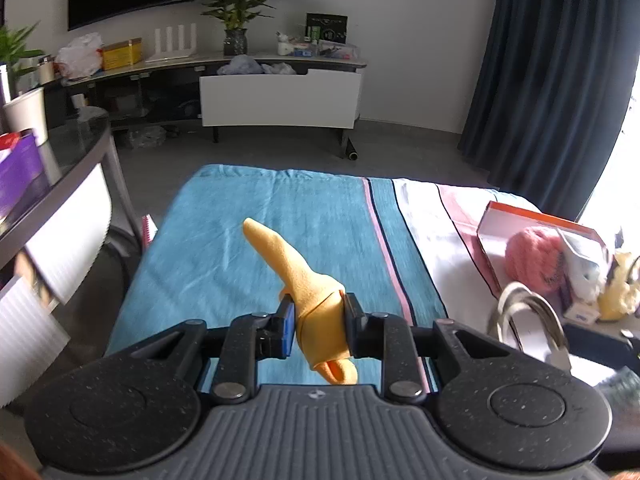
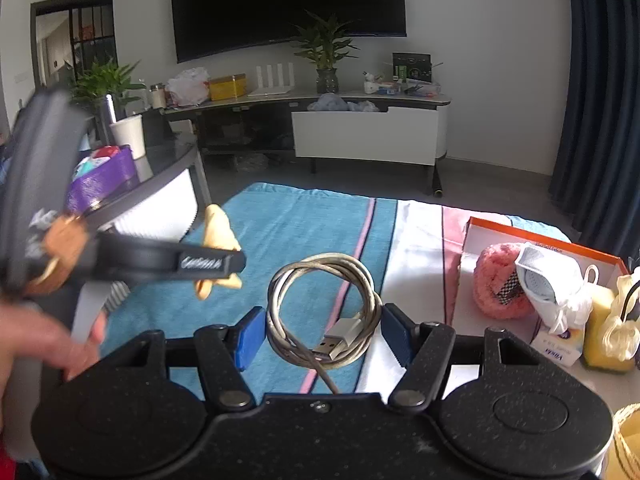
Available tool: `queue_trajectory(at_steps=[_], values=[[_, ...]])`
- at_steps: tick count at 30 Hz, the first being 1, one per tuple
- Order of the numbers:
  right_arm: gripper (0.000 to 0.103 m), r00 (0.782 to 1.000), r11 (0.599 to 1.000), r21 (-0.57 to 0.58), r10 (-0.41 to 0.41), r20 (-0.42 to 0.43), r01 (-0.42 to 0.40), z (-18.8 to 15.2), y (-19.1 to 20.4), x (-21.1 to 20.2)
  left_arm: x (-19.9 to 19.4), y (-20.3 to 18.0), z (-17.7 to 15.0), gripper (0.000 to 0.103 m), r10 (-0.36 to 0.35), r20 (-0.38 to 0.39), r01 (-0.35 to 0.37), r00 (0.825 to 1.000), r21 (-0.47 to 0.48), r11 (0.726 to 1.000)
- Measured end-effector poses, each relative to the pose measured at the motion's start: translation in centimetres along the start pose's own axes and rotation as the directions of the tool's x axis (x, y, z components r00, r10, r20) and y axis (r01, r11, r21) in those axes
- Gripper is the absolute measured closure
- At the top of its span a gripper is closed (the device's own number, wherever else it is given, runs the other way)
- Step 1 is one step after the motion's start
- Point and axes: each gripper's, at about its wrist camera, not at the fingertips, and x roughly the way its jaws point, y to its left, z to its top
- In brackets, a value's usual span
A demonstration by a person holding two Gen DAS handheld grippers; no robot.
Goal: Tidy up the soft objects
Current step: 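Grasp the white cable with the right gripper while the left grasps the yellow cloth, then carry the yellow cloth and white cable over the white box with both grippers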
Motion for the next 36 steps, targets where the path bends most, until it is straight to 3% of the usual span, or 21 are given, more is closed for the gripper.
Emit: queue_trajectory(at_steps=[16,36], values=[[0.027,0.999,1.0,-0.001,0.013,0.052,-0.013,-0.6,1.0,-4.9,-7.0,-0.4,-3.7,0.077,0.009,0.037,-0.007,0.999,-0.066,0.998],[0.027,0.995,0.999,0.046,-0.032,0.096,0.028,-1.2,-1.0,-8.5,-8.9,-2.6,-4.6,0.077,-0.023,0.078,0.027,0.997,-0.048,0.998]])
